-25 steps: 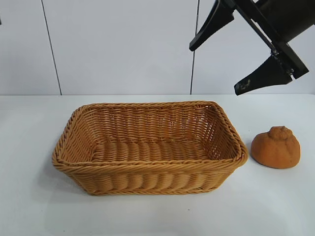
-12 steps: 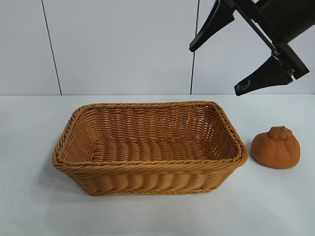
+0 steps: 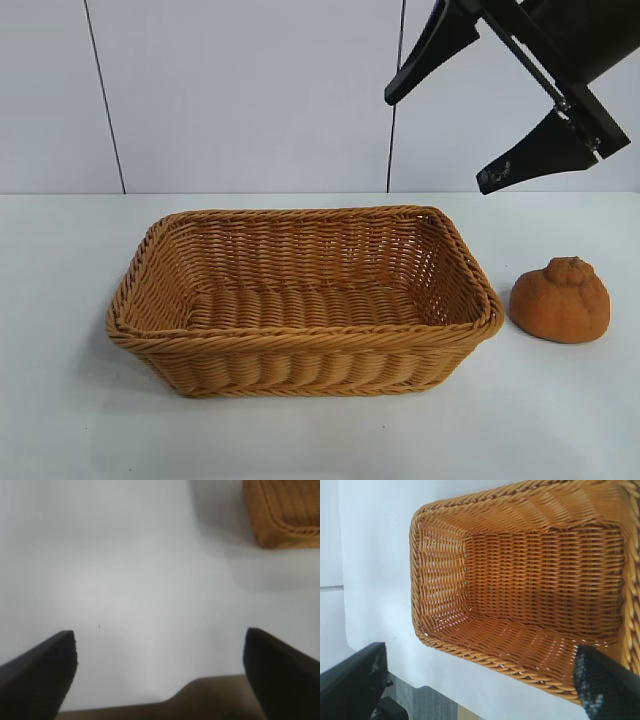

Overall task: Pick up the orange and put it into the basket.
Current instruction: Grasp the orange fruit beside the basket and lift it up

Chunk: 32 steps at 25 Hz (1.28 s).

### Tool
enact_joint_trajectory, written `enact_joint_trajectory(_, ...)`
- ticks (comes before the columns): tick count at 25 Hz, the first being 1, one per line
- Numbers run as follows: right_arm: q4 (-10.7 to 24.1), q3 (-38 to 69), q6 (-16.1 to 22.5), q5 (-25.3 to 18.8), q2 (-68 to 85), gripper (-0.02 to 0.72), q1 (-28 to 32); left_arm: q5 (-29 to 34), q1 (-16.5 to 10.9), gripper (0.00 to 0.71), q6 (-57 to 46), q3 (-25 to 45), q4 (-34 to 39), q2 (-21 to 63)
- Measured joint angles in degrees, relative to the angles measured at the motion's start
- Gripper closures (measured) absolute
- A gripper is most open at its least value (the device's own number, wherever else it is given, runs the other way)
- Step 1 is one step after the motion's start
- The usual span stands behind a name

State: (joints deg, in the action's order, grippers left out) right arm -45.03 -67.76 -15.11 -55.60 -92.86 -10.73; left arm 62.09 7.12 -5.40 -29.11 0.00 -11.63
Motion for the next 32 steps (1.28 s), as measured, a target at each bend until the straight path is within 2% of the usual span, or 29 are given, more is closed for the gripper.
enact_joint_trajectory(2,0.7,-1.6,0.0,-0.9,0.0,0.010,0.0,-0.3,0.0,0.067,0.0,0.1,0.0,1.8)
enact_joint_trajectory(4,3.7,-4.2,0.1,-1.9,0.0,0.010,0.0,-0.5,0.0,0.067,0.0,0.1,0.0,2.0)
enact_joint_trajectory(6,9.5,-7.2,2.2,-3.4,0.0,0.010,0.0,-0.7,0.0,0.067,0.0,0.1,0.0,2.0)
enact_joint_trajectory(9,22.7,-11.6,8.3,-6.3,0.0,0.010,0.0,-0.8,0.0,0.067,0.0,0.1,0.0,2.0)
enact_joint_trajectory(12,33.8,-13.6,13.7,-8.7,0.0,0.010,0.0,-1.0,0.0,0.067,0.0,0.2,0.0,3.7)
enact_joint_trajectory(14,37.8,-13.7,15.1,-9.9,0.0,0.010,0.4,-1.0,0.0,0.067,0.0,0.3,0.0,6.6)
enact_joint_trajectory(18,39.1,-13.7,15.5,-10.3,0.0,0.010,2.7,-1.0,0.0,0.067,0.0,0.3,0.0,11.7)
enact_joint_trajectory(27,38.9,-13.9,15.5,-10.1,-4.7,0.010,10.2,-1.0,0.0,0.067,0.0,0.3,0.3,11.9)
enact_joint_trajectory(32,38.1,-13.9,15.1,-6.9,-12.4,0.010,10.8,-1.0,0.0,0.067,0.0,0.3,0.3,11.9)
